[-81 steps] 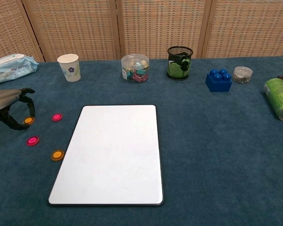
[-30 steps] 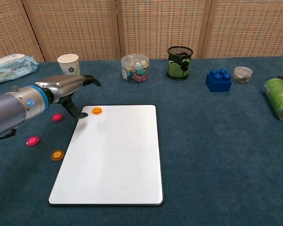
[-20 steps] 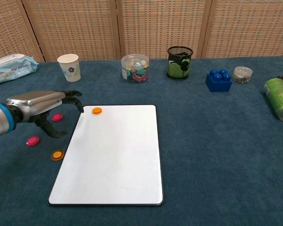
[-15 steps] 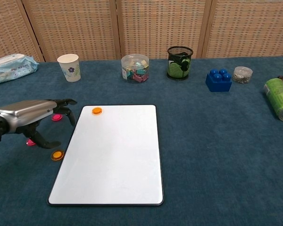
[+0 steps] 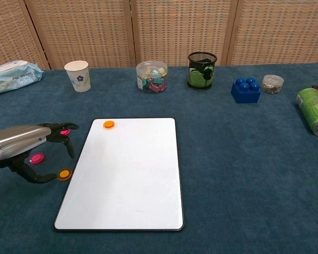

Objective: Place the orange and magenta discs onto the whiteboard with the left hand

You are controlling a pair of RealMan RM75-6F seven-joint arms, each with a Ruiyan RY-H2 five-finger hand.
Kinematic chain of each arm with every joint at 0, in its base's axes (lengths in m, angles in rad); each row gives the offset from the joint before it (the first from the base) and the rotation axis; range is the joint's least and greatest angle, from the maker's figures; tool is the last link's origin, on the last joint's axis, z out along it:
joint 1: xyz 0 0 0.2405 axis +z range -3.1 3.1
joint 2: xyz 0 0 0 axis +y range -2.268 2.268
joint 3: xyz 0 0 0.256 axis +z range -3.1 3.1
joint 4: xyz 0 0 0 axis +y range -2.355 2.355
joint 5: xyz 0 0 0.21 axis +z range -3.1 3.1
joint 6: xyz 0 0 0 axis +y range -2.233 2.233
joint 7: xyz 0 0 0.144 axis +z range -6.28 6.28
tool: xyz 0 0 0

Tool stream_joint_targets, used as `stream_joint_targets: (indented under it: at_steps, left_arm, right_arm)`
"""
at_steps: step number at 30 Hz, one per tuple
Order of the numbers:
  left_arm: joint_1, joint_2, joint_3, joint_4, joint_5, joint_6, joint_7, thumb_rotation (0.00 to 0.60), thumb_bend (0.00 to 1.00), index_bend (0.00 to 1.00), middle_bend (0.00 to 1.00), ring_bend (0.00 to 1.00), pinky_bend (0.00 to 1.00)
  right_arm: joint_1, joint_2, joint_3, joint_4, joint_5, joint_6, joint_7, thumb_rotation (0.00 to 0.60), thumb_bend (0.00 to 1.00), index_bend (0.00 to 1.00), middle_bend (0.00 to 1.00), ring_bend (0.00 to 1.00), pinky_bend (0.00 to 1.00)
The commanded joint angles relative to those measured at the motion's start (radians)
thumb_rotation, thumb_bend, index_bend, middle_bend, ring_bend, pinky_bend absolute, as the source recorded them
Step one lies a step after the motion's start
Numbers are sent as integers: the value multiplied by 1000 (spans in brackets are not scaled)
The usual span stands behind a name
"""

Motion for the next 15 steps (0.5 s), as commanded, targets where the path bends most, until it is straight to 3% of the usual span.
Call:
stream_joint_targets:
  at_steps: [1,15]
  left_arm:
    - [5,1,0,-5,1,-2,14,600,338,351,0,0,0]
    - [25,-34,-4,31,20,-3,14,600,337,351,0,0,0]
  right_arm:
    - [0,0,0,-1,0,0,0,600,131,0,0,0,0]
    - [-1,1,0,-1,1,-1,5,600,131,0,0,0,0]
